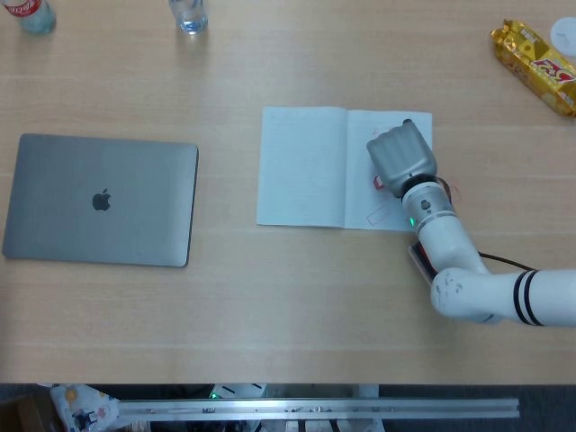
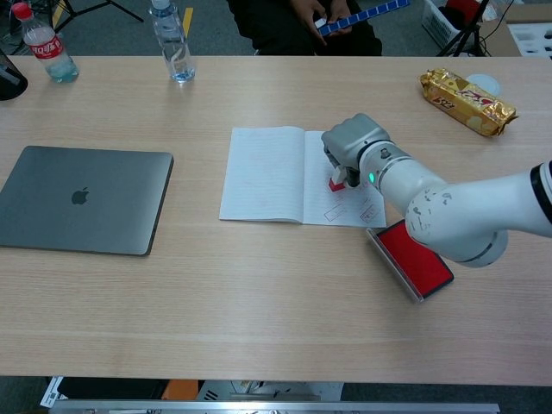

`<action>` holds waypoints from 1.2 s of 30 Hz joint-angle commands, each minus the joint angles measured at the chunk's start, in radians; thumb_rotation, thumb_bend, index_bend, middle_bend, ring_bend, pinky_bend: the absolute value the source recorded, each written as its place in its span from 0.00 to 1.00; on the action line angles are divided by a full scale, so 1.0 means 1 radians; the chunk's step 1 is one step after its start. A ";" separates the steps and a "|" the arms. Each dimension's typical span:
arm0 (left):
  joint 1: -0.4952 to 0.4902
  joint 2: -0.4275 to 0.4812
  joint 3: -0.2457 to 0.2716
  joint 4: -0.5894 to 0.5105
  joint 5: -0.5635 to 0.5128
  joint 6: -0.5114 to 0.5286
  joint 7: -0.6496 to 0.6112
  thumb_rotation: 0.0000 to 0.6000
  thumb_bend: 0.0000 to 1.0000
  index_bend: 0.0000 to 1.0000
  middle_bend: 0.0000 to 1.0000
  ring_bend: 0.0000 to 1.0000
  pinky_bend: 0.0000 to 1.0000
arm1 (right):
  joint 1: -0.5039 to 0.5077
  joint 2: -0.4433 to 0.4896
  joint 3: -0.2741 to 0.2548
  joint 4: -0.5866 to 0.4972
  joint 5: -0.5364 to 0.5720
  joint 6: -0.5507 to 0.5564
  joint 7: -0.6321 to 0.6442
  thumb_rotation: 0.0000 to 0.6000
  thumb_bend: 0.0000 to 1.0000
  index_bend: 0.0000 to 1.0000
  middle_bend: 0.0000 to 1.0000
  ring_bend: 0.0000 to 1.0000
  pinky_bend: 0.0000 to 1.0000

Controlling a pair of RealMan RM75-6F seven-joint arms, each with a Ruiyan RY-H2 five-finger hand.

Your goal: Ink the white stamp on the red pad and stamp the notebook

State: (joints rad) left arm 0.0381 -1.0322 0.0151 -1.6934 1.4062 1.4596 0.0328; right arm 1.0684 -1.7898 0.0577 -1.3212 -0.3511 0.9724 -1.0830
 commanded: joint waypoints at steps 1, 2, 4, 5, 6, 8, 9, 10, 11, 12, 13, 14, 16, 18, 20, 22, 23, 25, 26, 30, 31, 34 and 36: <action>0.000 0.000 0.000 0.001 0.000 0.000 -0.001 1.00 0.32 0.00 0.00 0.00 0.00 | -0.001 -0.001 0.000 0.001 0.000 -0.001 -0.002 1.00 0.52 0.86 0.65 0.51 0.33; 0.000 0.000 0.000 0.001 0.000 -0.001 -0.001 1.00 0.32 0.00 0.00 0.00 0.00 | -0.001 -0.002 0.001 0.000 -0.001 -0.001 -0.003 1.00 0.52 0.86 0.65 0.51 0.33; 0.000 0.000 0.000 0.001 0.001 0.000 -0.001 1.00 0.32 0.00 0.00 0.00 0.00 | -0.001 -0.004 0.001 -0.001 -0.001 0.000 -0.006 1.00 0.52 0.86 0.65 0.51 0.33; 0.000 0.000 0.000 0.001 0.001 0.000 -0.001 1.00 0.32 0.00 0.00 0.00 0.00 | -0.001 -0.005 0.001 -0.002 -0.001 0.001 -0.007 1.00 0.52 0.86 0.65 0.51 0.33; 0.001 0.000 0.001 0.001 0.001 0.000 -0.002 1.00 0.32 0.00 0.00 0.00 0.00 | -0.001 -0.005 0.002 -0.002 -0.001 0.002 -0.008 1.00 0.52 0.86 0.65 0.51 0.33; 0.002 0.001 0.000 0.001 -0.001 0.002 -0.004 1.00 0.32 0.00 0.00 0.00 0.00 | -0.002 -0.003 0.004 -0.007 -0.003 0.003 -0.008 1.00 0.52 0.86 0.65 0.51 0.33; 0.002 0.002 0.000 0.001 -0.001 0.002 -0.005 1.00 0.32 0.00 0.00 0.00 0.00 | -0.003 0.000 0.005 -0.011 -0.005 0.003 -0.005 1.00 0.52 0.86 0.65 0.51 0.33; 0.003 0.003 0.001 0.000 -0.001 0.002 -0.006 1.00 0.32 0.00 0.00 0.00 0.00 | -0.004 0.005 0.007 -0.019 -0.008 0.002 0.000 1.00 0.52 0.86 0.65 0.51 0.33; 0.004 0.004 0.001 0.000 -0.001 0.004 -0.007 1.00 0.32 0.00 0.00 0.00 0.00 | -0.007 0.016 0.012 -0.035 -0.012 0.002 0.009 1.00 0.52 0.86 0.65 0.51 0.33; 0.004 0.005 0.001 -0.001 0.000 0.004 -0.008 1.00 0.32 0.00 0.00 0.00 0.00 | -0.010 0.027 0.015 -0.050 -0.018 0.005 0.015 1.00 0.52 0.86 0.65 0.51 0.33; 0.004 0.006 0.001 -0.002 0.001 0.005 -0.009 1.00 0.32 0.00 0.00 0.00 0.00 | -0.012 0.040 0.017 -0.067 -0.025 0.010 0.021 1.00 0.52 0.86 0.65 0.51 0.33; 0.005 0.007 0.001 -0.004 0.003 0.007 -0.011 1.00 0.32 0.00 0.00 0.00 0.00 | -0.016 0.060 0.020 -0.094 -0.035 0.017 0.029 1.00 0.52 0.86 0.65 0.51 0.33; 0.005 0.010 0.001 -0.007 0.007 0.008 -0.012 1.00 0.32 0.00 0.00 0.00 0.00 | -0.023 0.095 0.024 -0.137 -0.048 0.027 0.044 1.00 0.52 0.86 0.65 0.51 0.33; 0.005 0.011 0.001 -0.010 0.010 0.011 -0.011 1.00 0.32 0.00 0.00 0.00 0.00 | -0.033 0.141 0.027 -0.188 -0.061 0.037 0.062 1.00 0.52 0.86 0.65 0.51 0.33; 0.004 0.011 0.002 -0.014 0.014 0.011 -0.009 1.00 0.32 0.00 0.00 0.00 0.00 | -0.044 0.186 0.025 -0.233 -0.074 0.045 0.080 1.00 0.52 0.86 0.65 0.51 0.33; 0.004 0.010 0.004 -0.016 0.017 0.011 -0.006 1.00 0.32 0.00 0.00 0.00 0.00 | -0.057 0.224 0.020 -0.269 -0.084 0.046 0.099 1.00 0.52 0.86 0.65 0.51 0.33; 0.004 0.010 0.004 -0.017 0.018 0.010 -0.004 1.00 0.32 0.00 0.00 0.00 0.00 | -0.063 0.243 0.016 -0.285 -0.088 0.045 0.107 1.00 0.52 0.86 0.65 0.51 0.33; 0.002 0.010 0.005 -0.019 0.018 0.007 0.000 1.00 0.32 0.00 0.00 0.00 0.00 | -0.077 0.283 0.002 -0.318 -0.103 0.040 0.127 1.00 0.52 0.86 0.65 0.51 0.33; 0.002 0.010 0.006 -0.021 0.018 0.006 0.002 1.00 0.32 0.00 0.00 0.00 0.00 | -0.084 0.297 -0.005 -0.328 -0.109 0.037 0.136 1.00 0.52 0.86 0.65 0.51 0.33; -0.001 0.012 0.006 -0.029 0.021 0.004 0.009 1.00 0.32 0.00 0.00 0.00 0.00 | -0.113 0.349 -0.044 -0.351 -0.136 0.015 0.176 1.00 0.52 0.86 0.64 0.51 0.33; -0.001 0.012 0.007 -0.030 0.022 0.004 0.010 1.00 0.32 0.00 0.00 0.00 0.00 | -0.119 0.356 -0.053 -0.351 -0.141 0.010 0.182 1.00 0.52 0.86 0.64 0.51 0.33; -0.003 0.012 0.009 -0.034 0.024 0.000 0.017 1.00 0.32 0.00 0.00 0.00 0.00 | -0.138 0.374 -0.079 -0.342 -0.149 -0.007 0.208 1.00 0.52 0.86 0.64 0.51 0.33; -0.007 0.011 0.012 -0.037 0.025 -0.008 0.024 1.00 0.32 0.00 0.00 0.00 0.00 | -0.148 0.377 -0.096 -0.329 -0.155 -0.019 0.219 1.00 0.52 0.86 0.64 0.51 0.33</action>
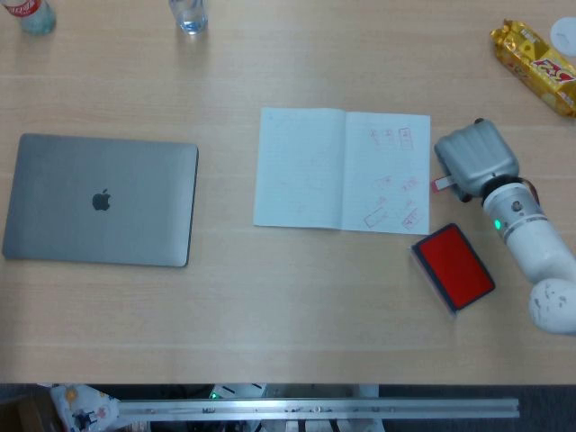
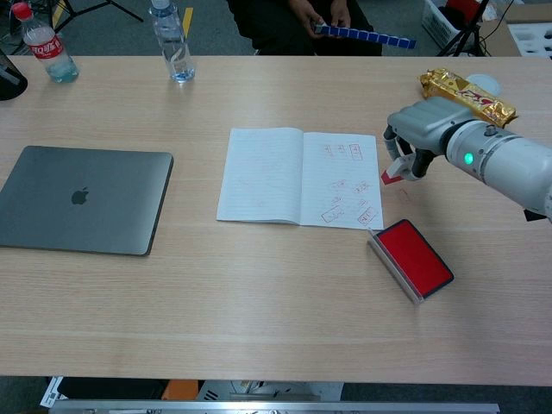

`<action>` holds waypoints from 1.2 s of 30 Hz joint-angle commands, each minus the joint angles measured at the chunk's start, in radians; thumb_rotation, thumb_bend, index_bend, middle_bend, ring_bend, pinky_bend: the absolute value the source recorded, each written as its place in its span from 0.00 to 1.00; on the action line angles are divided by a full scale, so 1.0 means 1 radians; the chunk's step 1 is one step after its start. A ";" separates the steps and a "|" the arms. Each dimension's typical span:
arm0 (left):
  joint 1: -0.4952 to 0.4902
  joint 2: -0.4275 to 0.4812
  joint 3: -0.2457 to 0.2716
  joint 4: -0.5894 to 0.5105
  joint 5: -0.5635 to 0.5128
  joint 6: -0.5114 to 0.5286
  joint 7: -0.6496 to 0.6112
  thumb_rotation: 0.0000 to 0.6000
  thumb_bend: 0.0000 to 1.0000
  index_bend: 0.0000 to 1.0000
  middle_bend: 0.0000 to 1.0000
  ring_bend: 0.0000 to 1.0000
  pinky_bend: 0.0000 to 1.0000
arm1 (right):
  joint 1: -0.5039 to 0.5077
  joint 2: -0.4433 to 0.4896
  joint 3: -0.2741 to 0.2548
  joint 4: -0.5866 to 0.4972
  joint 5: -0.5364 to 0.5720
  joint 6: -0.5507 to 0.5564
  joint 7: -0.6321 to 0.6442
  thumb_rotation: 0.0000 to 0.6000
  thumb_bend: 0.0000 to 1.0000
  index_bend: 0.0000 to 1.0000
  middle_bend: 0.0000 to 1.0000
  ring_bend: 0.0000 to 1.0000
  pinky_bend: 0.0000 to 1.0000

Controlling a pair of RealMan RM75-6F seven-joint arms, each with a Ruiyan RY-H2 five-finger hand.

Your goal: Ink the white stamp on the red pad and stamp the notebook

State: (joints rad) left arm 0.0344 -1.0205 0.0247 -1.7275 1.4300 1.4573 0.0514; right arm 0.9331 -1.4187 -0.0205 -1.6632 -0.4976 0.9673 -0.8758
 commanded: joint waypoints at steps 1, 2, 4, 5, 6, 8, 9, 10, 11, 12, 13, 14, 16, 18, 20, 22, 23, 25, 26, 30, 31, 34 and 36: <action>-0.004 -0.001 0.004 -0.005 0.003 -0.008 0.009 1.00 0.32 0.00 0.00 0.00 0.00 | -0.016 0.006 -0.026 0.019 -0.012 -0.019 0.015 1.00 0.52 0.86 0.64 0.51 0.33; -0.006 -0.002 0.004 -0.008 0.004 -0.011 0.011 1.00 0.32 0.00 0.00 0.00 0.00 | -0.020 0.005 -0.032 0.024 -0.015 -0.024 0.021 1.00 0.51 0.86 0.64 0.51 0.33; -0.009 -0.002 0.006 -0.012 0.007 -0.014 0.017 1.00 0.32 0.00 0.00 0.00 0.00 | -0.029 0.000 -0.042 0.040 -0.021 -0.033 0.034 1.00 0.51 0.86 0.63 0.51 0.33; -0.009 -0.001 0.006 -0.014 0.008 -0.015 0.019 1.00 0.32 0.00 0.00 0.00 0.00 | -0.032 -0.003 -0.047 0.050 -0.023 -0.035 0.038 1.00 0.51 0.86 0.63 0.51 0.33; -0.010 -0.001 0.006 -0.016 0.008 -0.015 0.021 1.00 0.32 0.00 0.00 0.00 0.00 | -0.036 -0.008 -0.053 0.064 -0.027 -0.038 0.041 1.00 0.51 0.86 0.63 0.51 0.33; -0.011 0.000 0.006 -0.018 0.007 -0.015 0.023 1.00 0.32 0.00 0.00 0.00 0.00 | -0.045 -0.018 -0.065 0.089 -0.039 -0.043 0.047 1.00 0.51 0.86 0.63 0.50 0.33; -0.011 0.001 0.005 -0.019 0.006 -0.016 0.024 1.00 0.32 0.00 0.00 0.00 0.00 | -0.047 -0.023 -0.070 0.098 -0.043 -0.045 0.048 1.00 0.51 0.86 0.63 0.50 0.33; -0.012 0.001 0.006 -0.020 0.005 -0.017 0.025 1.00 0.32 0.00 0.00 0.00 0.00 | -0.051 -0.027 -0.074 0.106 -0.049 -0.047 0.051 1.00 0.50 0.86 0.62 0.50 0.33; -0.012 0.000 0.006 -0.020 0.004 -0.018 0.026 1.00 0.32 0.00 0.00 0.00 0.00 | -0.055 -0.032 -0.078 0.113 -0.055 -0.050 0.054 1.00 0.49 0.86 0.62 0.49 0.33; -0.012 -0.001 0.006 -0.021 0.004 -0.019 0.028 1.00 0.32 0.00 0.00 0.00 0.00 | -0.057 -0.035 -0.080 0.118 -0.057 -0.052 0.057 1.00 0.47 0.85 0.62 0.49 0.33; -0.013 -0.001 0.007 -0.021 0.003 -0.020 0.030 1.00 0.32 0.00 0.00 0.00 0.00 | -0.059 -0.037 -0.081 0.121 -0.060 -0.054 0.060 1.00 0.46 0.85 0.62 0.49 0.33; -0.014 -0.002 0.008 -0.022 0.003 -0.022 0.031 1.00 0.32 0.00 0.00 0.00 0.00 | -0.062 -0.041 -0.084 0.127 -0.065 -0.055 0.061 1.00 0.45 0.84 0.61 0.49 0.33; -0.015 -0.002 0.008 -0.024 0.002 -0.024 0.033 1.00 0.32 0.00 0.00 0.00 0.00 | -0.066 -0.045 -0.088 0.133 -0.073 -0.056 0.062 1.00 0.44 0.83 0.61 0.48 0.33; -0.015 -0.002 0.007 -0.025 0.001 -0.022 0.033 1.00 0.32 0.00 0.00 0.00 0.00 | -0.069 -0.048 -0.090 0.136 -0.078 -0.057 0.066 1.00 0.42 0.81 0.60 0.48 0.33; -0.015 -0.002 0.006 -0.026 0.000 -0.022 0.033 1.00 0.32 0.00 0.00 0.00 0.00 | -0.073 -0.048 -0.090 0.137 -0.086 -0.056 0.071 1.00 0.41 0.79 0.59 0.47 0.33; -0.016 -0.002 0.006 -0.026 -0.001 -0.022 0.034 1.00 0.32 0.00 0.00 0.00 0.00 | -0.076 -0.047 -0.089 0.138 -0.092 -0.056 0.076 1.00 0.41 0.77 0.58 0.46 0.33; -0.016 -0.002 0.006 -0.025 -0.001 -0.022 0.034 1.00 0.32 0.00 0.00 0.00 0.00 | -0.077 -0.047 -0.089 0.139 -0.095 -0.056 0.077 1.00 0.40 0.76 0.57 0.46 0.33; -0.016 -0.002 0.008 -0.025 -0.003 -0.024 0.036 1.00 0.32 0.00 0.00 0.00 0.00 | -0.079 -0.048 -0.091 0.142 -0.099 -0.057 0.076 1.00 0.38 0.73 0.56 0.45 0.33; -0.016 -0.003 0.008 -0.024 -0.004 -0.025 0.036 1.00 0.32 0.00 0.00 0.00 0.00 | -0.080 -0.049 -0.092 0.144 -0.101 -0.058 0.075 1.00 0.37 0.72 0.55 0.44 0.33; -0.016 -0.003 0.008 -0.023 -0.008 -0.027 0.037 1.00 0.32 0.00 0.00 0.00 0.00 | -0.083 -0.051 -0.092 0.146 -0.106 -0.058 0.076 1.00 0.35 0.69 0.53 0.43 0.33; -0.017 -0.003 0.008 -0.023 -0.009 -0.028 0.037 1.00 0.32 0.00 0.00 0.00 0.00 | -0.084 -0.051 -0.091 0.146 -0.107 -0.058 0.076 1.00 0.35 0.68 0.53 0.42 0.33; -0.017 -0.002 0.008 -0.023 -0.010 -0.028 0.037 1.00 0.32 0.00 0.00 0.00 0.00 | -0.084 -0.050 -0.090 0.143 -0.110 -0.057 0.076 1.00 0.33 0.66 0.51 0.42 0.33; -0.017 -0.003 0.008 -0.021 -0.012 -0.029 0.036 1.00 0.32 0.00 0.00 0.00 0.00 | -0.085 -0.048 -0.088 0.140 -0.112 -0.055 0.075 1.00 0.31 0.65 0.51 0.41 0.33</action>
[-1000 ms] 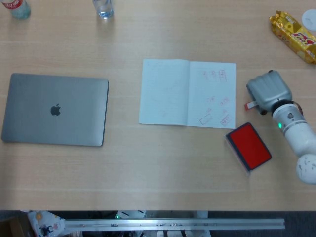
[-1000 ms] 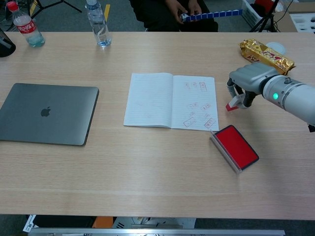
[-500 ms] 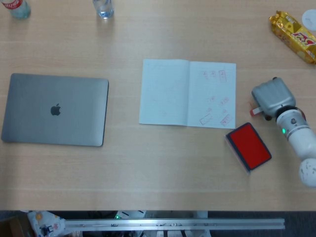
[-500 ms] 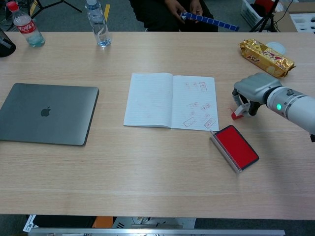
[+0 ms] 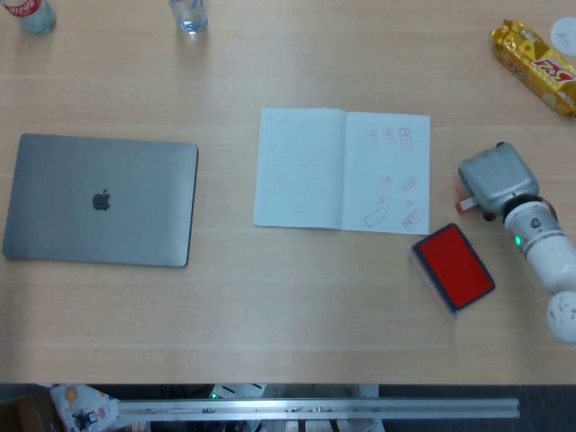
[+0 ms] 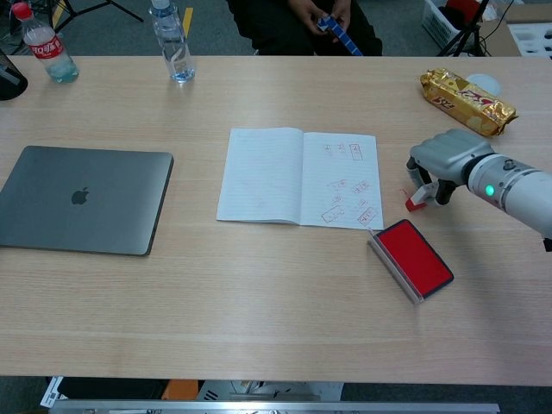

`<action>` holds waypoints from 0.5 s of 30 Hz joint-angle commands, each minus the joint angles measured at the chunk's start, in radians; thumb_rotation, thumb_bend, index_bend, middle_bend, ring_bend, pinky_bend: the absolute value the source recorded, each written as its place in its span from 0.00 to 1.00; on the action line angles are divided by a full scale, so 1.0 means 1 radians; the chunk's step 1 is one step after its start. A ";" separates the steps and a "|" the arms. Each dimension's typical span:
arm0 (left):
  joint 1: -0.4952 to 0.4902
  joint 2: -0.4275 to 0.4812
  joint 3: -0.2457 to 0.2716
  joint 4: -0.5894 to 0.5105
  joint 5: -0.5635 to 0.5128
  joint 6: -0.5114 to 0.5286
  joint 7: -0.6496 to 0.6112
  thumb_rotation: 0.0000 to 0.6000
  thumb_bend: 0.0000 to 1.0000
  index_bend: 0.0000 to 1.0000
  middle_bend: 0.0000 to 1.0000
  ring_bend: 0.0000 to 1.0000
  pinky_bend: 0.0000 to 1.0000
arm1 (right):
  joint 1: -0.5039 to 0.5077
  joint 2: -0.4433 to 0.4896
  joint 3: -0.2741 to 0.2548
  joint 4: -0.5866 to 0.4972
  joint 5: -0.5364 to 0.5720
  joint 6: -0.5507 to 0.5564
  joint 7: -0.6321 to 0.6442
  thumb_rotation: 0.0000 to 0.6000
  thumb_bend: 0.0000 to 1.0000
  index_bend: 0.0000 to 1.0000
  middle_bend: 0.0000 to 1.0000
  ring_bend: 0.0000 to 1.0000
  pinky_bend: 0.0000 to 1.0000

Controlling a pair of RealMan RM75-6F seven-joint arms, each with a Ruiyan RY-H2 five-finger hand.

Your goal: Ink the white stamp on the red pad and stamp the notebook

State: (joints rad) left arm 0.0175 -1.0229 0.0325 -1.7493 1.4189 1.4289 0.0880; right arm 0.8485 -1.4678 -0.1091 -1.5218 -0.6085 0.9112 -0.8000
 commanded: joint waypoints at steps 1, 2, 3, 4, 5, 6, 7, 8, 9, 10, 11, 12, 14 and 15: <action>0.000 -0.001 0.000 0.001 -0.001 -0.001 -0.001 1.00 0.32 0.00 0.00 0.00 0.00 | 0.000 0.002 0.001 -0.002 -0.001 0.002 -0.001 1.00 0.30 0.64 0.50 0.41 0.33; 0.000 -0.001 0.000 0.002 -0.002 -0.001 -0.001 1.00 0.32 0.00 0.00 0.00 0.00 | 0.000 0.003 0.002 -0.002 -0.001 0.002 -0.002 1.00 0.30 0.64 0.50 0.41 0.33; 0.000 -0.001 0.000 0.002 -0.003 -0.001 -0.001 1.00 0.32 0.00 0.00 0.00 0.00 | 0.000 0.003 0.002 -0.002 0.000 0.001 -0.003 1.00 0.30 0.63 0.50 0.41 0.33; 0.000 -0.001 0.000 0.003 -0.004 -0.001 -0.001 1.00 0.32 0.00 0.00 0.00 0.00 | 0.000 0.003 0.002 -0.002 0.002 0.000 -0.005 1.00 0.30 0.62 0.49 0.41 0.33; 0.000 -0.002 0.000 0.004 -0.004 -0.001 -0.001 1.00 0.32 0.00 0.00 0.00 0.00 | 0.001 0.002 0.003 -0.002 0.003 0.000 -0.006 1.00 0.30 0.61 0.49 0.41 0.33; 0.000 -0.002 0.000 0.004 -0.004 -0.001 -0.001 1.00 0.32 0.00 0.00 0.00 0.00 | 0.001 0.001 0.004 -0.001 0.003 0.000 -0.007 1.00 0.30 0.60 0.49 0.40 0.33; 0.000 -0.002 0.000 0.004 -0.005 -0.002 -0.001 1.00 0.32 0.00 0.00 0.00 0.00 | 0.001 0.001 0.004 -0.002 0.002 0.000 -0.007 1.00 0.30 0.59 0.49 0.40 0.33; 0.000 -0.002 0.000 0.004 -0.005 -0.002 -0.001 1.00 0.32 0.00 0.00 0.00 0.00 | 0.001 0.001 0.004 -0.002 0.002 0.001 -0.008 1.00 0.30 0.58 0.48 0.40 0.32; 0.000 -0.002 0.000 0.004 -0.005 -0.001 -0.001 1.00 0.32 0.00 0.00 0.00 0.00 | 0.000 -0.001 0.005 -0.002 -0.001 0.004 -0.009 1.00 0.30 0.58 0.48 0.40 0.32; 0.000 -0.001 0.000 0.004 -0.005 -0.001 -0.001 1.00 0.32 0.00 0.00 0.00 0.00 | 0.000 -0.001 0.005 -0.002 -0.002 0.005 -0.010 1.00 0.30 0.57 0.48 0.39 0.32; 0.000 -0.001 0.000 0.004 -0.004 -0.001 -0.001 1.00 0.32 0.00 0.00 0.00 0.00 | -0.001 -0.002 0.005 -0.003 -0.003 0.005 -0.009 1.00 0.30 0.56 0.47 0.39 0.32; 0.000 -0.001 0.001 0.004 -0.004 -0.001 -0.001 1.00 0.32 0.00 0.00 0.00 0.00 | -0.002 -0.002 0.005 -0.002 -0.005 0.007 -0.010 1.00 0.30 0.55 0.47 0.38 0.31; 0.000 -0.001 0.001 0.004 -0.004 -0.001 -0.001 1.00 0.32 0.00 0.00 0.00 0.00 | -0.003 -0.004 0.005 -0.001 -0.008 0.009 -0.011 1.00 0.30 0.54 0.46 0.38 0.31; 0.000 -0.001 0.001 0.004 -0.004 -0.001 -0.001 1.00 0.32 0.00 0.00 0.00 0.00 | -0.005 -0.004 0.006 0.000 -0.007 0.010 -0.010 1.00 0.30 0.53 0.46 0.37 0.31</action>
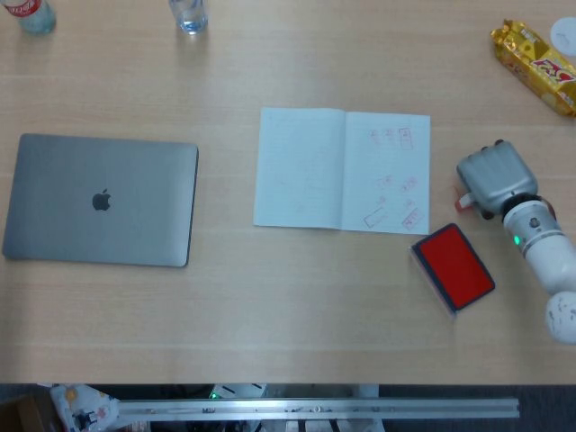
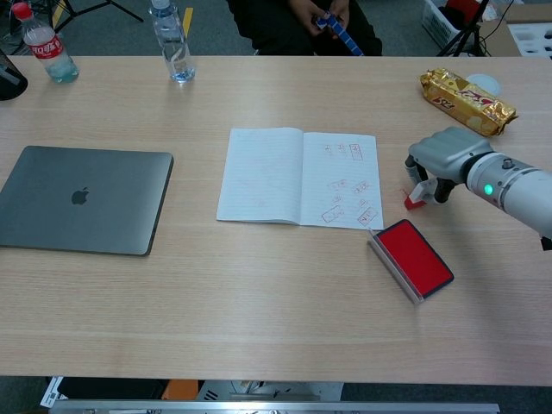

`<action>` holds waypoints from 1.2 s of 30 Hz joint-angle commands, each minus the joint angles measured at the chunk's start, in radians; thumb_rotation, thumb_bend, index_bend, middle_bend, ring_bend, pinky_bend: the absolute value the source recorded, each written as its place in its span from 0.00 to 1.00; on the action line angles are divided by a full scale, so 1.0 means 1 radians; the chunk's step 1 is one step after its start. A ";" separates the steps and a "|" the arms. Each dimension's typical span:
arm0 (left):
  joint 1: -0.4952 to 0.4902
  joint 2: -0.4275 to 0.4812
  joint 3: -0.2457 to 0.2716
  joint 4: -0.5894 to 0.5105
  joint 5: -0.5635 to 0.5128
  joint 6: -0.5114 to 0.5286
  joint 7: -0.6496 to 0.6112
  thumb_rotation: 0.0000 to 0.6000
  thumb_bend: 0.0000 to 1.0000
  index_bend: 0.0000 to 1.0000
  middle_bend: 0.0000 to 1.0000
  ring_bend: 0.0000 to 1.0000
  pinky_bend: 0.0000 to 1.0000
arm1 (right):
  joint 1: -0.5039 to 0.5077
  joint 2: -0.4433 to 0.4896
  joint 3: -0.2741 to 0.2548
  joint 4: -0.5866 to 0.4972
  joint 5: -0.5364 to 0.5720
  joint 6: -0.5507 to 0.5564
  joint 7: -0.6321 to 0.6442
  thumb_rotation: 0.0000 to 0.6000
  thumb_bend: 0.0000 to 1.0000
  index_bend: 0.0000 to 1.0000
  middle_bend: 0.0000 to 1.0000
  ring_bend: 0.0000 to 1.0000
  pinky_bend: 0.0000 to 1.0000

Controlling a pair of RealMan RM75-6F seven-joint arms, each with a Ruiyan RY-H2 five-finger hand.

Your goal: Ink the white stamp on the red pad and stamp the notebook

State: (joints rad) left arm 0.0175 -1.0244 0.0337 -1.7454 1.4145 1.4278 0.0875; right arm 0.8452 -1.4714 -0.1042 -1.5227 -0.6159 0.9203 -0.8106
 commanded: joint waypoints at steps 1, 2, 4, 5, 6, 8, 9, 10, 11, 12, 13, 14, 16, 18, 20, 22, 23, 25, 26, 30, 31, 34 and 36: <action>0.000 0.000 0.000 0.000 0.000 0.000 0.000 1.00 0.32 0.00 0.00 0.00 0.00 | -0.002 -0.001 0.000 0.001 0.002 0.001 0.000 1.00 0.30 0.52 0.45 0.37 0.30; 0.000 0.000 0.000 0.000 0.000 0.000 0.000 1.00 0.32 0.00 0.00 0.00 0.00 | -0.002 -0.001 0.000 0.002 0.004 0.000 -0.002 1.00 0.30 0.51 0.44 0.36 0.30; -0.001 0.001 0.000 -0.001 0.001 0.000 0.000 1.00 0.32 0.00 0.00 0.00 0.00 | -0.002 -0.001 0.001 0.003 0.008 0.000 -0.004 1.00 0.30 0.50 0.44 0.36 0.30; -0.001 0.001 0.000 -0.001 0.001 0.000 0.000 1.00 0.32 0.00 0.00 0.00 0.00 | -0.002 -0.001 0.001 0.002 0.008 0.000 -0.005 1.00 0.30 0.50 0.43 0.35 0.30; -0.001 0.001 0.000 -0.001 0.002 0.000 -0.001 1.00 0.32 0.00 0.00 0.00 0.00 | -0.003 0.000 0.001 0.002 0.006 0.002 -0.006 1.00 0.30 0.49 0.43 0.35 0.29; -0.001 0.002 0.001 -0.001 0.002 0.000 -0.001 1.00 0.32 0.00 0.00 0.00 0.00 | -0.004 0.001 0.003 -0.001 0.003 0.006 -0.006 1.00 0.30 0.48 0.42 0.34 0.29; -0.001 0.002 0.001 -0.001 0.002 0.000 -0.001 1.00 0.32 0.00 0.00 0.00 0.00 | -0.005 0.003 0.004 -0.004 0.000 0.009 -0.005 1.00 0.30 0.48 0.42 0.34 0.29; -0.001 0.002 0.001 -0.001 0.002 0.000 -0.001 1.00 0.32 0.00 0.00 0.00 0.00 | -0.006 0.004 0.004 -0.006 -0.003 0.011 -0.005 1.00 0.30 0.48 0.42 0.34 0.29; -0.001 0.003 0.001 -0.002 0.001 0.000 -0.002 1.00 0.32 0.00 0.00 0.00 0.00 | -0.007 0.005 0.004 -0.009 -0.007 0.014 -0.005 1.00 0.30 0.47 0.42 0.34 0.29; -0.001 0.003 0.000 -0.002 0.001 0.001 -0.002 1.00 0.32 0.00 0.00 0.00 0.00 | -0.008 0.007 0.003 -0.012 -0.011 0.017 -0.006 1.00 0.30 0.47 0.42 0.34 0.29; 0.000 0.003 0.000 -0.002 0.000 0.001 -0.003 1.00 0.32 0.00 0.00 0.00 0.00 | -0.009 0.009 0.002 -0.015 -0.014 0.018 -0.006 1.00 0.30 0.47 0.42 0.34 0.29; 0.000 0.003 0.000 -0.002 0.000 0.001 -0.003 1.00 0.32 0.00 0.00 0.00 0.00 | -0.011 0.011 0.002 -0.019 -0.018 0.021 -0.006 1.00 0.30 0.47 0.42 0.34 0.29; -0.001 0.003 0.000 -0.002 0.000 0.001 -0.003 1.00 0.32 0.00 0.00 0.00 0.00 | -0.014 0.015 0.000 -0.026 -0.024 0.026 -0.006 1.00 0.30 0.47 0.42 0.34 0.29; -0.002 0.003 0.000 -0.002 0.001 0.000 -0.003 1.00 0.32 0.00 0.00 0.00 0.00 | -0.018 0.019 -0.001 -0.034 -0.030 0.034 -0.007 1.00 0.30 0.47 0.42 0.34 0.29; -0.002 0.003 0.000 -0.002 0.001 -0.001 -0.003 1.00 0.32 0.00 0.00 0.00 0.00 | -0.022 0.024 -0.002 -0.042 -0.033 0.040 -0.010 1.00 0.30 0.47 0.42 0.34 0.29; -0.003 0.003 0.000 -0.002 0.001 -0.001 -0.004 1.00 0.32 0.00 0.00 0.00 0.00 | -0.024 0.030 -0.002 -0.048 -0.037 0.044 -0.010 1.00 0.30 0.47 0.42 0.34 0.29; -0.003 0.003 0.000 -0.002 0.002 -0.001 -0.004 1.00 0.32 0.00 0.00 0.00 0.00 | -0.025 0.032 -0.002 -0.051 -0.038 0.046 -0.010 1.00 0.30 0.47 0.42 0.34 0.29; -0.004 0.002 0.000 -0.002 0.002 -0.002 -0.004 1.00 0.32 0.00 0.00 0.00 0.00 | -0.028 0.036 -0.001 -0.057 -0.042 0.051 -0.010 1.00 0.30 0.47 0.42 0.34 0.29; -0.004 0.002 0.000 -0.001 0.002 -0.002 -0.005 1.00 0.32 0.00 0.00 0.00 0.00 | -0.029 0.038 0.000 -0.059 -0.043 0.052 -0.009 1.00 0.30 0.47 0.42 0.34 0.29; -0.003 0.003 0.000 0.000 0.002 -0.001 -0.007 1.00 0.32 0.00 0.00 0.00 0.00 | -0.035 0.043 0.004 -0.066 -0.055 0.060 -0.005 1.00 0.30 0.47 0.42 0.34 0.29; -0.002 0.004 0.000 0.000 0.001 0.001 -0.009 1.00 0.32 0.00 0.00 0.00 0.00 | -0.038 0.046 0.005 -0.070 -0.058 0.063 -0.002 1.00 0.30 0.47 0.42 0.34 0.29; -0.001 0.006 -0.004 0.003 0.000 0.006 -0.017 1.00 0.32 0.00 0.00 0.00 0.00 | -0.048 0.071 0.010 -0.098 -0.068 0.079 0.013 1.00 0.30 0.46 0.42 0.34 0.29; -0.001 0.006 -0.006 0.006 -0.001 0.008 -0.022 1.00 0.32 0.00 0.00 0.00 0.00 | -0.058 0.099 0.013 -0.130 -0.078 0.094 0.025 1.00 0.30 0.46 0.42 0.34 0.29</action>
State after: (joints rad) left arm 0.0164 -1.0189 0.0277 -1.7395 1.4134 1.4351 0.0660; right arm 0.7954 -1.3905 -0.0947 -1.6331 -0.6857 1.0027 -0.7957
